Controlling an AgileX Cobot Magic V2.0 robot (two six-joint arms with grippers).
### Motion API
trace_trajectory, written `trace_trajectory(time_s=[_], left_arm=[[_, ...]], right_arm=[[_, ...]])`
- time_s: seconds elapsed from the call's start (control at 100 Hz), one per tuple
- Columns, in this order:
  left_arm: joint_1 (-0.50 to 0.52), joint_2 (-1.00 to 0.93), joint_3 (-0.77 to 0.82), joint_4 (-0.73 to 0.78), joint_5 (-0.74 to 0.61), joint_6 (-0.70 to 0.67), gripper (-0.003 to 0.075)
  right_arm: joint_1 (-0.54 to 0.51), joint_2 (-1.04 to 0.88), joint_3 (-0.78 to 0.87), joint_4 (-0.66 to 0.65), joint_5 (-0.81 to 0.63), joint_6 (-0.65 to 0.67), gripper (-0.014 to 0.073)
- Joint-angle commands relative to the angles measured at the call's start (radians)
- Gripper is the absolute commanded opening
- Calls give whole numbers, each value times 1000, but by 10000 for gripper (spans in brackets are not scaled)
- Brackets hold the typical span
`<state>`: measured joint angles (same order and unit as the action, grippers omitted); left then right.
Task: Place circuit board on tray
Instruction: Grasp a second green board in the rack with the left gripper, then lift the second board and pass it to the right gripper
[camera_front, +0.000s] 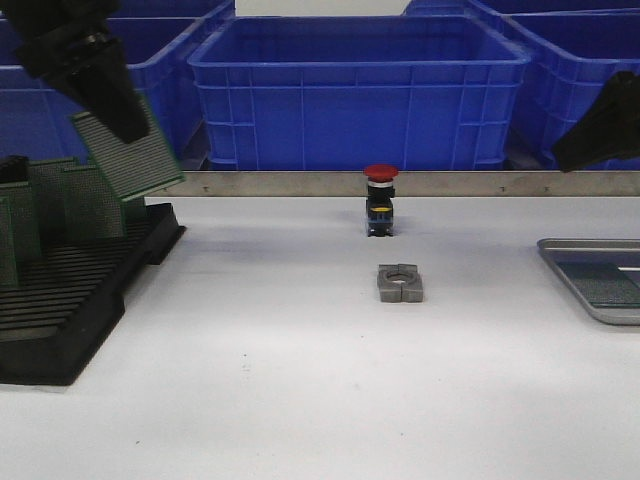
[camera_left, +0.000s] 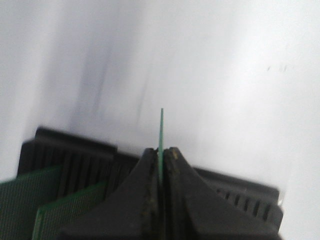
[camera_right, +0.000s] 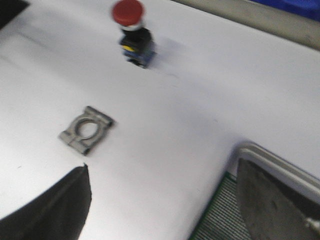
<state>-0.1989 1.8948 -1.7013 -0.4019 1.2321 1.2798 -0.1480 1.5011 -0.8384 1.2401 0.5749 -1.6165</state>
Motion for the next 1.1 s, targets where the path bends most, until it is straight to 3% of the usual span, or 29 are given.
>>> trace_trajectory(time_s=[0.0, 0.21, 0.55, 0.83, 0.93, 1.09], left_arm=[[-35, -61, -29, -163, 47, 24, -20], [-131, -59, -29, -340, 47, 69, -20], [-287, -57, -29, -366, 47, 90, -20], [-338, -57, -29, -370, 47, 90, -20], [-338, -57, -29, -370, 47, 90, -20], [-338, -57, -29, -370, 47, 90, -20]], right_arm=[[43, -62, -28, 26, 98, -146, 609], [190, -75, -28, 53, 199, -327, 609], [363, -60, -28, 140, 169, -333, 609], [394, -14, -28, 259, 187, -333, 605], [394, -13, -28, 259, 181, -333, 512], [394, -13, -28, 259, 178, -333, 176]])
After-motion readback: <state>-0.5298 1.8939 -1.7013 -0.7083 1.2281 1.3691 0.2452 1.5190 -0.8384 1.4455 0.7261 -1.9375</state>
